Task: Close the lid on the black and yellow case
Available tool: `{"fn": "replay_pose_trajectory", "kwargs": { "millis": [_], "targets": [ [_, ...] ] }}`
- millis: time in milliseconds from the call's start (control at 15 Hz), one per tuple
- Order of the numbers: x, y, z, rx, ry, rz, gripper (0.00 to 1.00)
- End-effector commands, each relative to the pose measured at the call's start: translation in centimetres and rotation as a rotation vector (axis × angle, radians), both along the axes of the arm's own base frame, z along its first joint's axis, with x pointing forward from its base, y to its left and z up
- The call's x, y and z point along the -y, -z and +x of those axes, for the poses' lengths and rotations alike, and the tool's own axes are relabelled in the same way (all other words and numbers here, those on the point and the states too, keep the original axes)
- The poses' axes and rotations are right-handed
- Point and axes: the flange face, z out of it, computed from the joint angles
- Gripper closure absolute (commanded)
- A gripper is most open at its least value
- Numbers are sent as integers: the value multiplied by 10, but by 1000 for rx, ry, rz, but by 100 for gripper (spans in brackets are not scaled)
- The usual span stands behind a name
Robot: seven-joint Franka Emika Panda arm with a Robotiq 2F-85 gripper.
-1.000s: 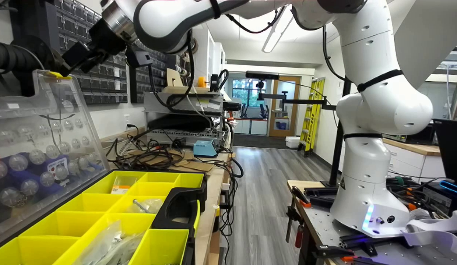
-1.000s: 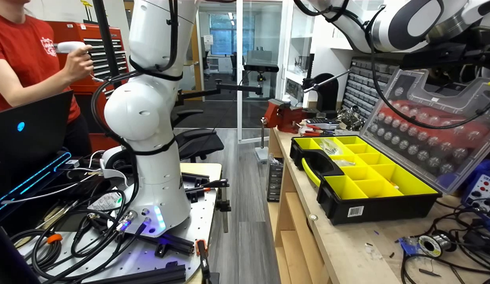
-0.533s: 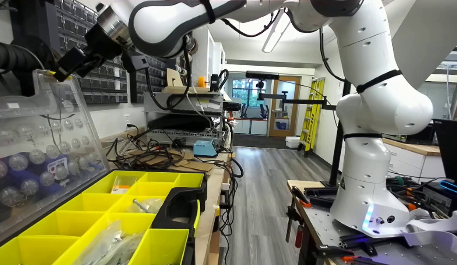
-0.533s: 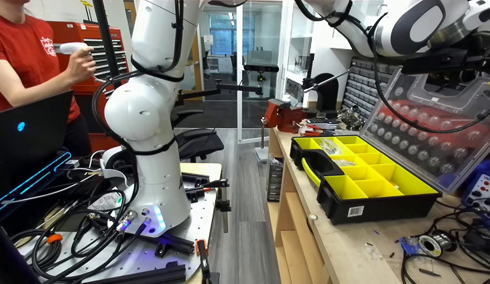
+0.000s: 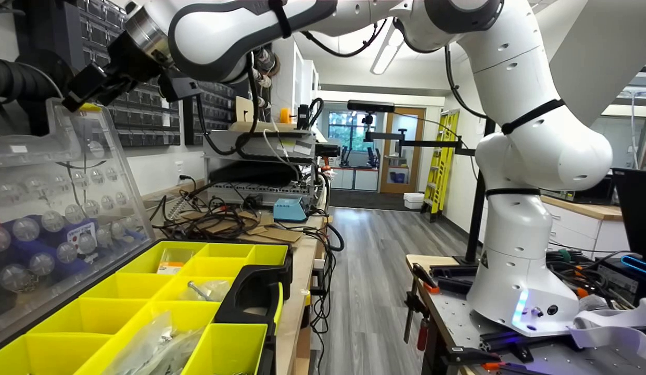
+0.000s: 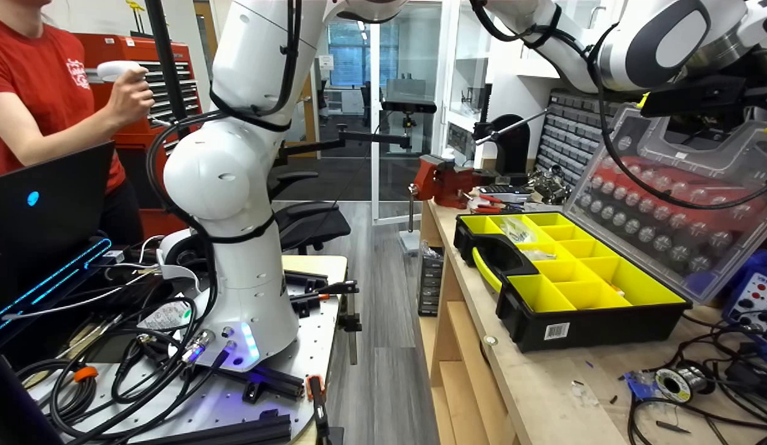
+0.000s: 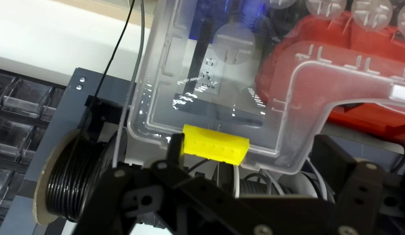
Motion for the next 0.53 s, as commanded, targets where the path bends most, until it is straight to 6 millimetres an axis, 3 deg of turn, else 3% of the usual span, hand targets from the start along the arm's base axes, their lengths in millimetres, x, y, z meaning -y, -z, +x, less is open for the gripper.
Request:
{"fn": "replay_pose_trajectory", "kwargs": {
  "millis": [0,67,133,200,467],
  "targets": [
    [4,-3,15,40,23,-8,0],
    [6,-3,18,44,26,-12,0],
    [9,0,20,46,28,-17,25],
    [12,1,22,50,30,-24,26],
    [23,3,27,57,41,-38,53]
  ]
}}
